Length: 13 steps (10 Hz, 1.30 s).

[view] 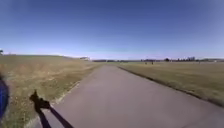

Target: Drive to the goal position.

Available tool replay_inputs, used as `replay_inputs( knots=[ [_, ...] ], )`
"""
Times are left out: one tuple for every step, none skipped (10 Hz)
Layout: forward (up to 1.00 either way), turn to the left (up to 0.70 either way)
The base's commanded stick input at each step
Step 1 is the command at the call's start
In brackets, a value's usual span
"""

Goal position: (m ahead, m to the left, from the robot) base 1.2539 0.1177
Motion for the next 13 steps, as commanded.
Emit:
replay_inputs(
  knots=[
    [0.7,0.0],
    [0.7,0.0],
    [0.7,0.0],
    [0.7,0.0],
    [0.7,0.0],
    [0.7,0.0],
    [0.7,0.0],
    [0.7,0.0],
    [0.7,0.0],
    [0.7,0.0],
    [0.7,0.0],
    [0.7,0.0],
    [0.7,0.0]
  ],
)
